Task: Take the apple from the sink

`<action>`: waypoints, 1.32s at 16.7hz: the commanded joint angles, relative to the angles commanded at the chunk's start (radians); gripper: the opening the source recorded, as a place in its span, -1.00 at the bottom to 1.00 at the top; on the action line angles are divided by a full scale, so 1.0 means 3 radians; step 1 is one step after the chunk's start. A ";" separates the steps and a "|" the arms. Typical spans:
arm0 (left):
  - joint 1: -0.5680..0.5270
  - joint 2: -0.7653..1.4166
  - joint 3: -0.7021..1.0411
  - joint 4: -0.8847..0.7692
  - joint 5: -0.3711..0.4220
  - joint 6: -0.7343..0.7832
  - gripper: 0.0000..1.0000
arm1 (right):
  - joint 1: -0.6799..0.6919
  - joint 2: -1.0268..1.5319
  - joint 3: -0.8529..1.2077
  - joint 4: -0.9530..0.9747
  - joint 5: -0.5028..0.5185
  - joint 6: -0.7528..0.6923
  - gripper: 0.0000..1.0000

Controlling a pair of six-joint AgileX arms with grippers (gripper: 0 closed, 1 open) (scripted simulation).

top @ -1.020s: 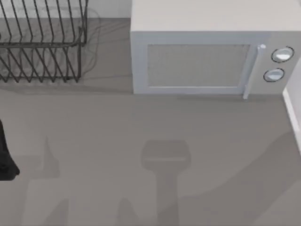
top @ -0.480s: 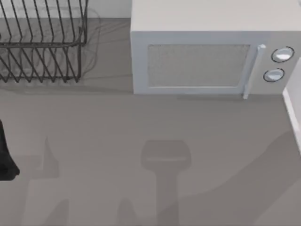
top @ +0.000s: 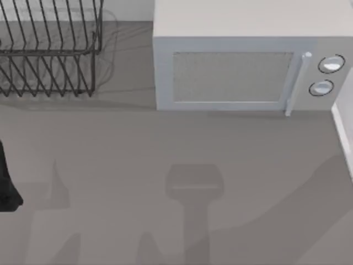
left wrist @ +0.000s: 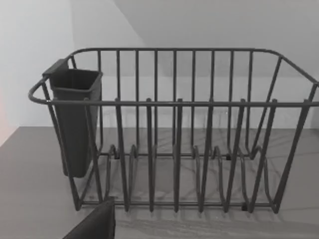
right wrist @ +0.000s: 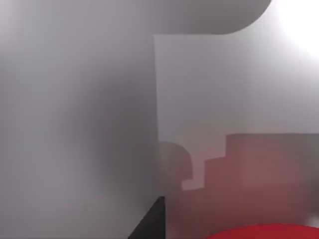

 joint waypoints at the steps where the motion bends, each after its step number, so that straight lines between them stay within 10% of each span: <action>1: 0.0000 0.0000 0.0000 0.0000 0.0000 0.0000 1.00 | 0.0005 -0.0265 0.0073 -0.0153 -0.0053 0.0030 -1.00; 22: 0.0000 0.0000 0.0000 0.0000 0.0000 0.0000 1.00 | -0.0016 -0.1286 0.2103 -0.3204 -0.0063 -0.0004 -1.00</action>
